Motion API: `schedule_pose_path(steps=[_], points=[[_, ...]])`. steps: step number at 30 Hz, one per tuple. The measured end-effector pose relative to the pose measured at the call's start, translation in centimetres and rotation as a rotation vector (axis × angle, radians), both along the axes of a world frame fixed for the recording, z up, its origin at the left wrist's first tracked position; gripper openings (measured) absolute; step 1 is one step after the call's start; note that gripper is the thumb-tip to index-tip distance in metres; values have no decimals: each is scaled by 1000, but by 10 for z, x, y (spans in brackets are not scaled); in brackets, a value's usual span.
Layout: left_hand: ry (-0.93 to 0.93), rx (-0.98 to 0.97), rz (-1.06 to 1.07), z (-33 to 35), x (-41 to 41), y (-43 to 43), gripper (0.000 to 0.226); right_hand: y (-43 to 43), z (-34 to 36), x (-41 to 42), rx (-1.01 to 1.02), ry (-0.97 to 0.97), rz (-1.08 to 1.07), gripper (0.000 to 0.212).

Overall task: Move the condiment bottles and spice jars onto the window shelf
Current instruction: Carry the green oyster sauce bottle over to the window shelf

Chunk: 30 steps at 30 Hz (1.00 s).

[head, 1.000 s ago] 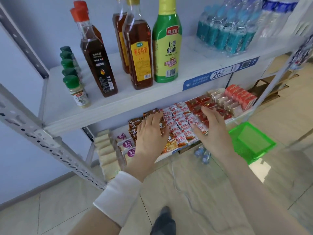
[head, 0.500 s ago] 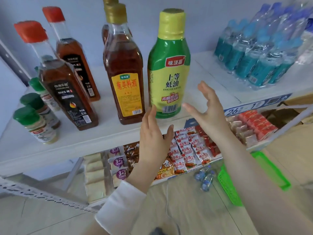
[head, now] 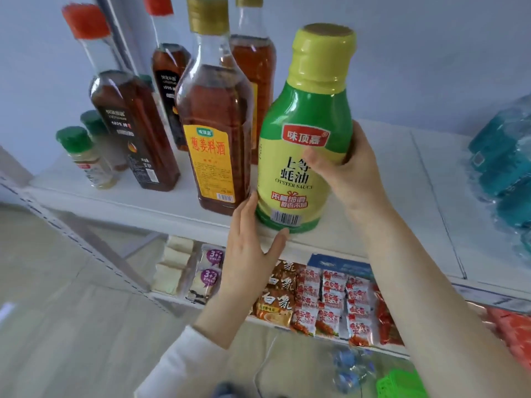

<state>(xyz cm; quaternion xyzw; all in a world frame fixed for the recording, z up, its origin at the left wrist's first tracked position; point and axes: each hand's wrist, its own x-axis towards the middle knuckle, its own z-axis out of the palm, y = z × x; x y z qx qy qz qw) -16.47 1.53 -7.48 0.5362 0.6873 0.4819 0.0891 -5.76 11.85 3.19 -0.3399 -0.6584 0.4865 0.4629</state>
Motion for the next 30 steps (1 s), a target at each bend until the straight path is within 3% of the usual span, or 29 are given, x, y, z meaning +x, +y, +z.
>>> schedule_pose_path(steps=[8, 20, 27, 30], points=[[-87, -10, 37, 3, 8, -1, 82, 5, -8, -7, 33, 102, 21, 59], [-172, 48, -120, 13, 3, -7, 90, -22, -2, 2, 5, 170, -52, 50], [-424, -125, -431, 38, -1, -38, 110, -57, 17, 18, -132, 196, 89, 70], [-462, -121, -399, 43, 5, -62, 111, -72, 22, 20, -193, 167, 155, 46]])
